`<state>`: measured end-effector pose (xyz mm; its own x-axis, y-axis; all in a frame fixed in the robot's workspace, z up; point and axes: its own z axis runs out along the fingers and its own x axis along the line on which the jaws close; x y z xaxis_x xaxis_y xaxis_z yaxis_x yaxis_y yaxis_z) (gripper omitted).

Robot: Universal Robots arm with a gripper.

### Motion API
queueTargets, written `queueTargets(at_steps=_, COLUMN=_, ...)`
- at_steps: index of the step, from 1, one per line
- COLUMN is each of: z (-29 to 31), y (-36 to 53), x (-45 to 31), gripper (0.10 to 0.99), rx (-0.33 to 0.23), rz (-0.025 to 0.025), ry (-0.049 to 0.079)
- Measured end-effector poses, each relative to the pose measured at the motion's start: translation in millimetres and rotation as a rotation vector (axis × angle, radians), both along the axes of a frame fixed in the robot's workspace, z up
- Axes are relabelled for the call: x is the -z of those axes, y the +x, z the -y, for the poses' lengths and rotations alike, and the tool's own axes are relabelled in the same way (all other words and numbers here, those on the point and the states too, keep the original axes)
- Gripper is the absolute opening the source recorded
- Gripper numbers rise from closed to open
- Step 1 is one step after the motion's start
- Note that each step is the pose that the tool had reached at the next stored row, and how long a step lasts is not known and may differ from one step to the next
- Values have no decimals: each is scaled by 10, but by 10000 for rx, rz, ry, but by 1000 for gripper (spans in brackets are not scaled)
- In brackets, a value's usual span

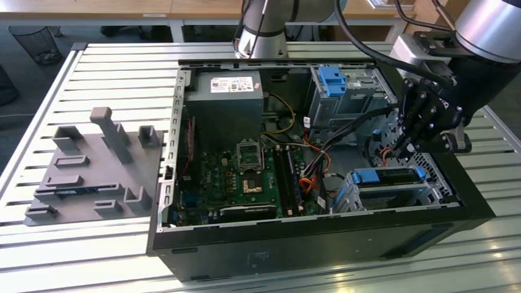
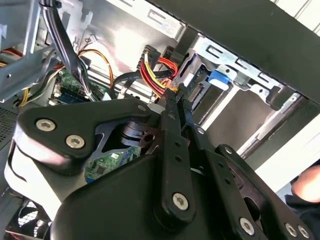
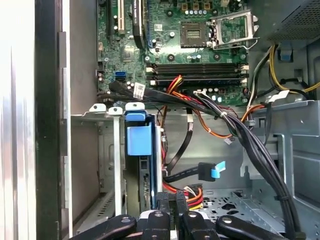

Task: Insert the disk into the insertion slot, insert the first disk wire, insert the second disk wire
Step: 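Insert the first disk wire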

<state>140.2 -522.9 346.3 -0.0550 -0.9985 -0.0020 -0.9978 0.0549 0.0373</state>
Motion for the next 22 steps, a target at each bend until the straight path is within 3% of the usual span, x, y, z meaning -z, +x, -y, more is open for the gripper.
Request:
queueTargets(at_steps=2, z=32, y=0, x=6, gripper=165, rx=0, rz=0, ry=2)
queueTargets(at_steps=3, z=117, y=0, x=19, gripper=165, rx=-9, rz=0, ry=2)
queueTargets(at_steps=4, z=132, y=-1, x=33, gripper=165, rx=-195, rz=0, ry=3)
queueTargets(at_steps=10, z=150, y=-10, x=58, gripper=165, rx=-648, rz=25, ry=1)
queueTargets(at_steps=17, z=173, y=-11, x=96, gripper=165, rx=-693, rz=80, ry=-1)
queueTargets(at_steps=19, z=174, y=-12, x=103, gripper=165, rx=-691, rz=119, ry=-4)
queueTargets(at_steps=22, z=174, y=-20, x=114, gripper=165, rx=-680, rz=217, ry=-5)
